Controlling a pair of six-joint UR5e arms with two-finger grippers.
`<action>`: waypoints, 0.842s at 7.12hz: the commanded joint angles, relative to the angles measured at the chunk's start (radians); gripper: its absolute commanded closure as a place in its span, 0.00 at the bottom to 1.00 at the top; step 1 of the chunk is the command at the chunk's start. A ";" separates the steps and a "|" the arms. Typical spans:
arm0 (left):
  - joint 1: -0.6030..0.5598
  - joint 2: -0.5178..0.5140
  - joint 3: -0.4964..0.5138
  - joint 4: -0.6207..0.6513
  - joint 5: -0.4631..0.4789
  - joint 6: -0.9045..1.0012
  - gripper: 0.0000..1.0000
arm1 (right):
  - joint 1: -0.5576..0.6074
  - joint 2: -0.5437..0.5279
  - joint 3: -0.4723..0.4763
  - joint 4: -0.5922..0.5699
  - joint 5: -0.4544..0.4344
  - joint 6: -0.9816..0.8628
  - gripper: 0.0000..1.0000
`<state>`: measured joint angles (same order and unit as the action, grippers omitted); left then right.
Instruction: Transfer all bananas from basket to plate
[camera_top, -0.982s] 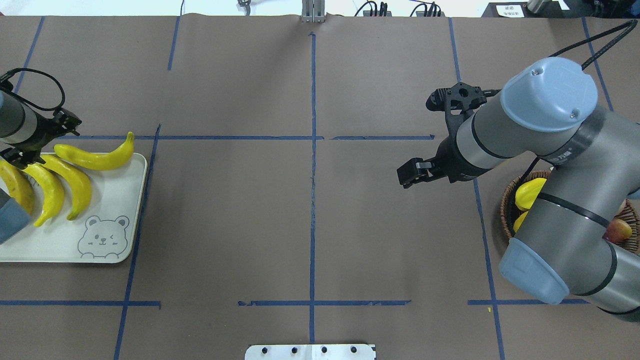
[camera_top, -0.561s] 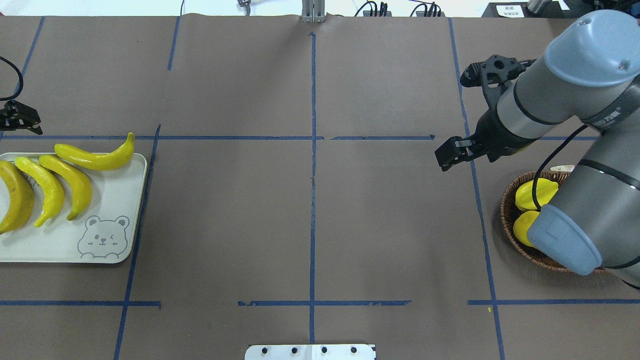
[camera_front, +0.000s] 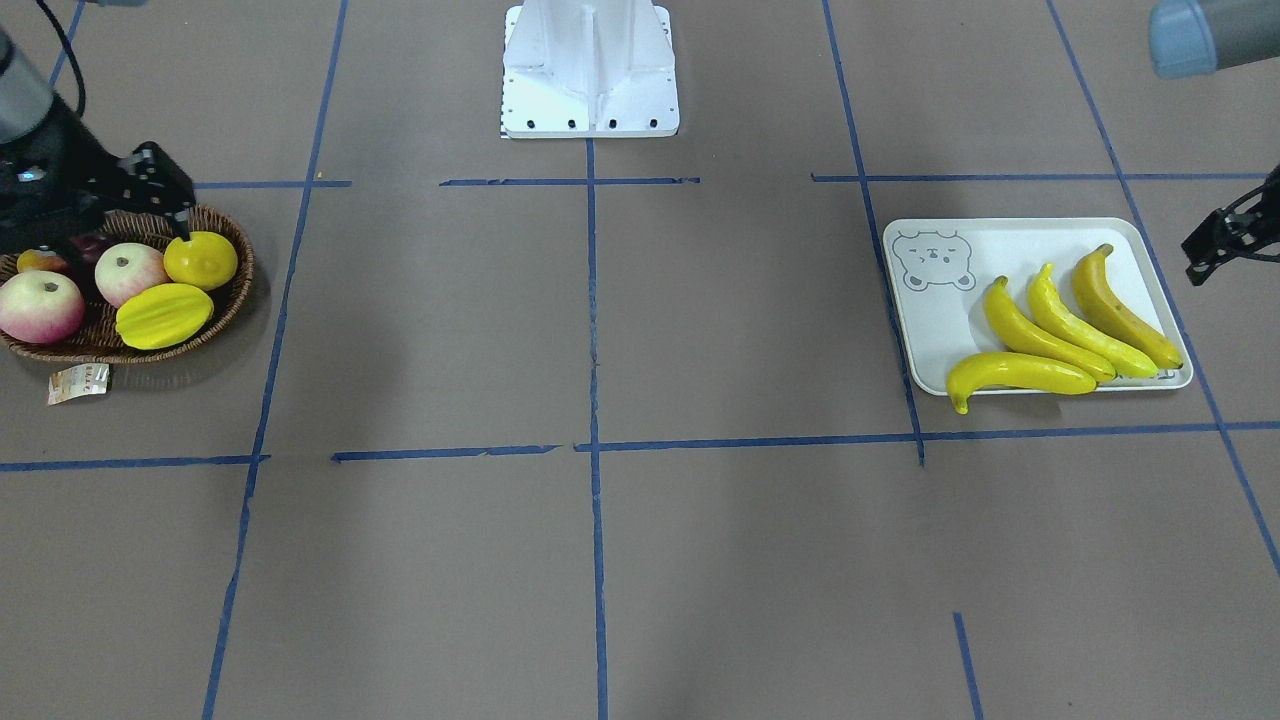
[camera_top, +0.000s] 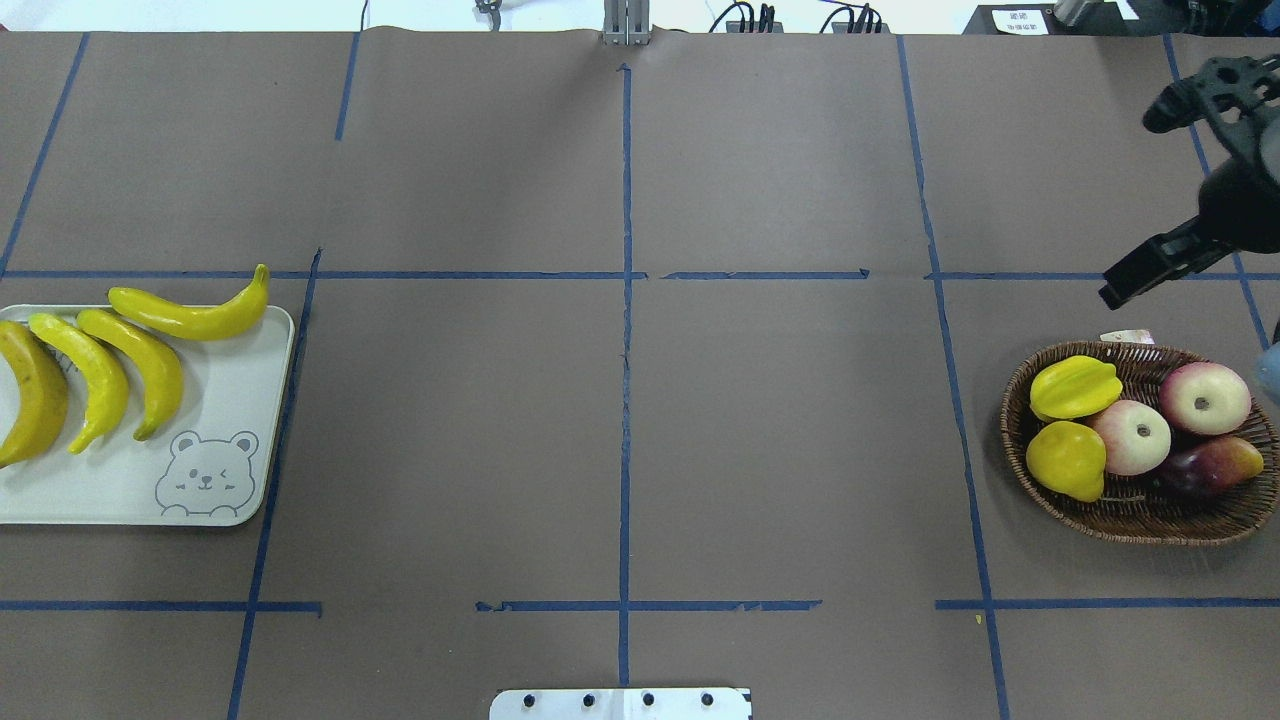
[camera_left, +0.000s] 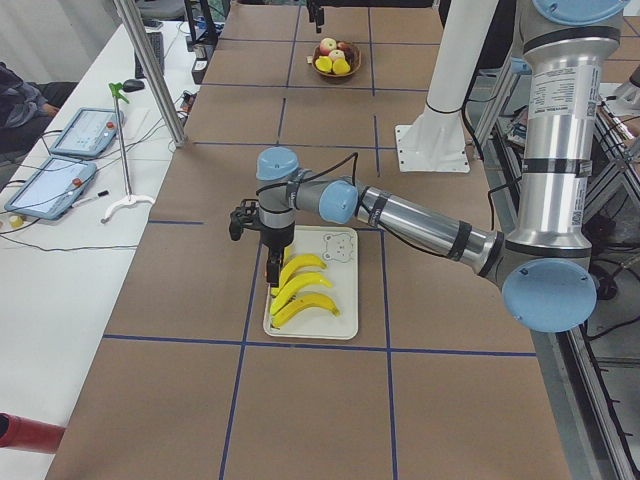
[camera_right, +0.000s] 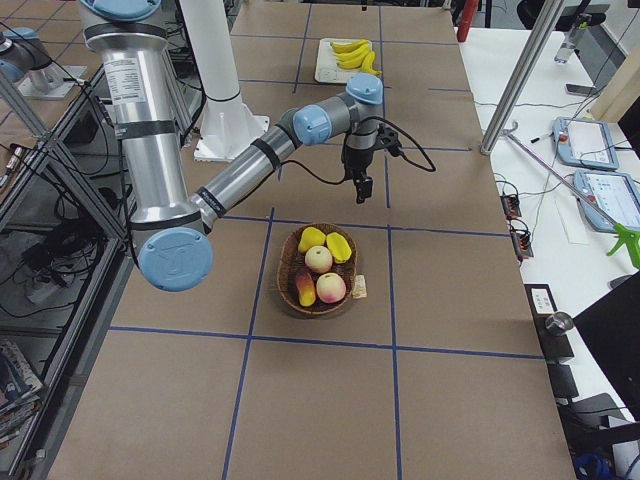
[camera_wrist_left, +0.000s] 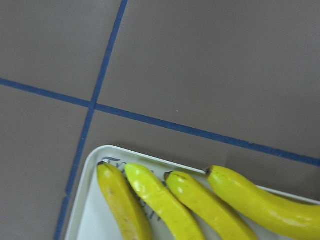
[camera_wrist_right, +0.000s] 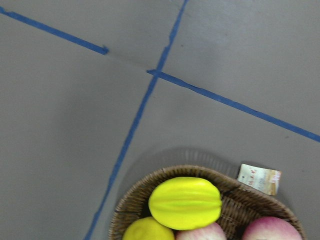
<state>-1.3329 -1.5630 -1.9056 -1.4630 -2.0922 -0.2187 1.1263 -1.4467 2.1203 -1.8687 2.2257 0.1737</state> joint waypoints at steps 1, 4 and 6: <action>-0.141 0.029 0.023 0.099 -0.027 0.308 0.00 | 0.151 -0.113 -0.028 -0.001 0.060 -0.278 0.01; -0.239 0.142 0.083 0.053 -0.161 0.409 0.00 | 0.324 -0.237 -0.198 0.013 0.112 -0.627 0.01; -0.241 0.155 0.094 0.052 -0.160 0.401 0.00 | 0.418 -0.259 -0.303 0.014 0.111 -0.625 0.01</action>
<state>-1.5690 -1.4199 -1.8204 -1.4070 -2.2497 0.1820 1.4848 -1.6900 1.8858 -1.8565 2.3356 -0.4361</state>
